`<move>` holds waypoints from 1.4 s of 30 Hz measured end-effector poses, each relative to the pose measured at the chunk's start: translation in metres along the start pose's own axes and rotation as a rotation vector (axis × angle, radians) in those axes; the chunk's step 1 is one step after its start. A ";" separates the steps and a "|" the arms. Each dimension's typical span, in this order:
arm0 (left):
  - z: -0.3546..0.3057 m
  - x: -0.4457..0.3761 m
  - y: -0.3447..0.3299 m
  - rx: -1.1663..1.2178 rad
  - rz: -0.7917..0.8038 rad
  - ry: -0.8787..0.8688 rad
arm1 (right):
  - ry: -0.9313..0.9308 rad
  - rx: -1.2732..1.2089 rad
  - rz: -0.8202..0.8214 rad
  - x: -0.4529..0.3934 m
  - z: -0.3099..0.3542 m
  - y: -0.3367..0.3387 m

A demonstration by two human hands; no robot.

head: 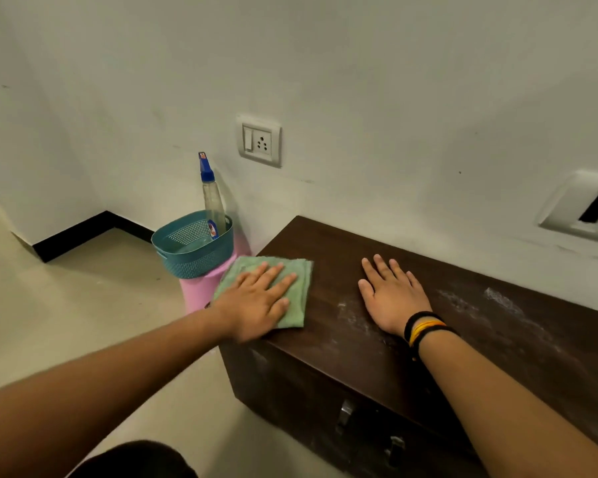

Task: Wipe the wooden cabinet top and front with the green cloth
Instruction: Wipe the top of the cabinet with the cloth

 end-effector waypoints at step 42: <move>-0.149 0.003 -0.011 -0.007 -0.091 -0.096 | 0.078 -0.015 -0.062 0.048 -0.069 0.008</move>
Point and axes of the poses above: each hand's wrist, its own x-axis away from the middle knuckle, its own y-axis out of the back of the hand, z = x × y, the point moved 7 cm from there along -x, towards the middle knuckle, and after that the axes turned 6 degrees about -z, right-handed, at the moved point
